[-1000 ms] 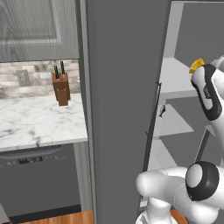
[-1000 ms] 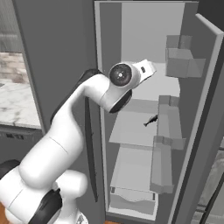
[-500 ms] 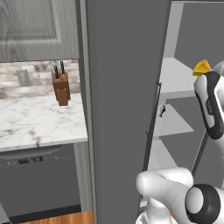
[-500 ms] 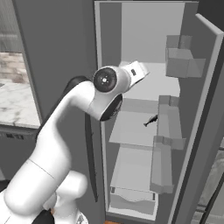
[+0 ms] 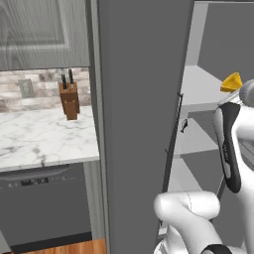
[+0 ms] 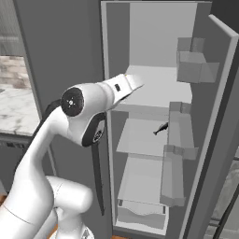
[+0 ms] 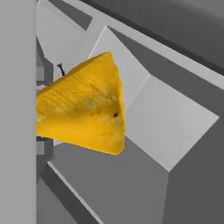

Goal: Pick the cheese from the fridge and the cheese grater from the cabinet and place them next to the salad bowl.

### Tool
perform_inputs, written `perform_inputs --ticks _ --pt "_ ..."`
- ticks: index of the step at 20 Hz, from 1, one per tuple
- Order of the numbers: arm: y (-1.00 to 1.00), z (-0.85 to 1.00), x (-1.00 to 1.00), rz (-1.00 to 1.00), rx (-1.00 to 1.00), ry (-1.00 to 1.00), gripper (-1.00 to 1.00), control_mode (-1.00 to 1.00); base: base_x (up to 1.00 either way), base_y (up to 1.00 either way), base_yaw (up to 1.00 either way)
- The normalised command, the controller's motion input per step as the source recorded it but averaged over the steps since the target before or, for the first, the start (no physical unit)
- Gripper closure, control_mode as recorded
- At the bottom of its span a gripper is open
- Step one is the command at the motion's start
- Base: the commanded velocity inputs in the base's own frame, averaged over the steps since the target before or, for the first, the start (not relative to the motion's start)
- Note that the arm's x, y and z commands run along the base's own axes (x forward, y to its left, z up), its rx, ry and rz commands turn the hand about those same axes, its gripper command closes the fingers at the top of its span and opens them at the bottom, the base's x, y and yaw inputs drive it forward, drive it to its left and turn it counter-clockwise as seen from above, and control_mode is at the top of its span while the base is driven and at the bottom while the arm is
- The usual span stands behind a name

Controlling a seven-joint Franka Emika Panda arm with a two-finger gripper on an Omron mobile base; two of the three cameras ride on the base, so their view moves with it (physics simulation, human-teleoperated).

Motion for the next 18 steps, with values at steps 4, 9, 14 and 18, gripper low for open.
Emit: perform_inputs --ticks 4,9,14,18 --pt "0.26 0.03 -0.51 -0.12 -0.04 -0.11 1.00 -1.00 0.00 0.00 0.00" --pt "0.19 0.00 -0.46 -0.11 -0.03 -0.11 1.00 -1.00 0.00 0.00 0.00" --pt "0.07 0.00 -0.40 -0.08 0.00 -0.08 1.00 -1.00 0.00 0.00 0.00" --pt "0.00 0.00 -0.26 0.00 0.00 -0.03 1.00 -1.00 0.00 0.00 0.00"
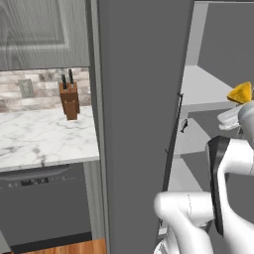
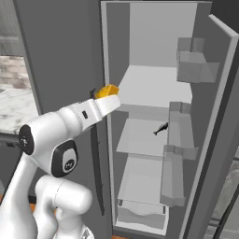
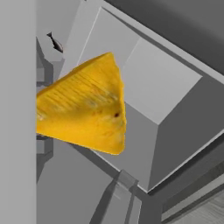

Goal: Pick the cheese from the fridge and the cheese grater from the cabinet and place them next to the salad bowl.

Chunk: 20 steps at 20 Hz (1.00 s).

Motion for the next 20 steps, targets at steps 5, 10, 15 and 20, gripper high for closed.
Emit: perform_inputs --ticks 5,10,15,20 --pt "0.00 0.00 -0.11 0.00 0.00 0.00 1.00 -1.00 0.00 0.00 0.00" --pt "0.00 0.00 0.00 0.01 0.00 0.02 1.00 -1.00 0.00 0.00 0.00" --pt "0.02 0.00 0.00 0.03 0.00 0.05 1.00 -1.00 0.00 0.00 0.00" --pt "0.01 0.00 0.00 0.03 0.00 0.01 1.00 -1.00 0.00 0.00 0.00"
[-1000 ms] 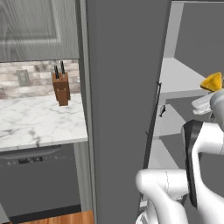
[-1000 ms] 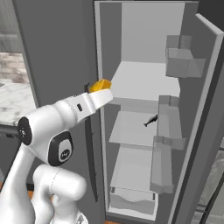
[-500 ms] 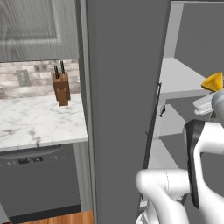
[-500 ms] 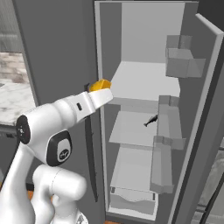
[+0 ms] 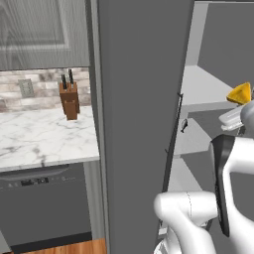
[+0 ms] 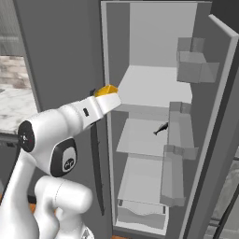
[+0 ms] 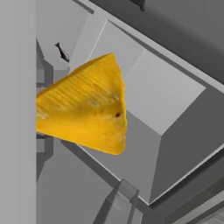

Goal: Pick the cheese from the fridge and the cheese grater from the cabinet and place them next to the salad bowl.

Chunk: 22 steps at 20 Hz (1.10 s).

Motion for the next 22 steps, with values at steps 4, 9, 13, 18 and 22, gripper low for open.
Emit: perform_inputs --ticks 4,9,13,18,22 --pt "0.00 0.00 0.00 0.00 0.00 0.00 1.00 -1.00 0.00 0.00 0.00" --pt "0.00 0.00 0.00 0.00 0.00 0.00 1.00 -1.00 0.00 0.00 0.00" --pt "0.00 0.00 0.00 0.00 0.00 0.00 1.00 -1.00 0.00 0.00 0.00" --pt "0.00 0.00 0.00 0.00 0.00 0.00 1.00 1.00 0.00 0.00 0.00" --pt "0.00 0.00 0.00 0.00 0.00 0.00 1.00 1.00 -0.21 0.00 0.00"
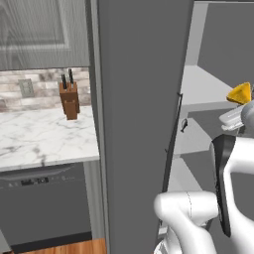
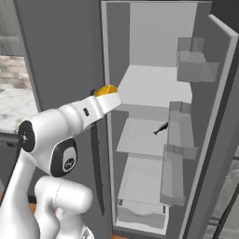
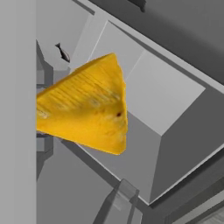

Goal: Pick the cheese from the fridge and the cheese grater from the cabinet and place them next to the salad bowl.

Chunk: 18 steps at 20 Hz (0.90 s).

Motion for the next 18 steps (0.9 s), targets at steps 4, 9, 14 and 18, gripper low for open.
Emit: perform_inputs --ticks 4,9,14,18 --pt "0.00 0.00 0.00 0.00 0.00 0.00 1.00 1.00 -0.35 0.00 0.00" --pt "0.00 0.00 0.00 0.00 0.00 0.00 1.00 1.00 -0.42 0.08 0.00" --pt "0.00 0.00 0.00 0.00 0.00 0.00 1.00 1.00 -0.40 0.25 0.02" --pt "0.00 0.00 0.00 0.00 0.00 0.00 1.00 1.00 -0.51 0.32 0.04"
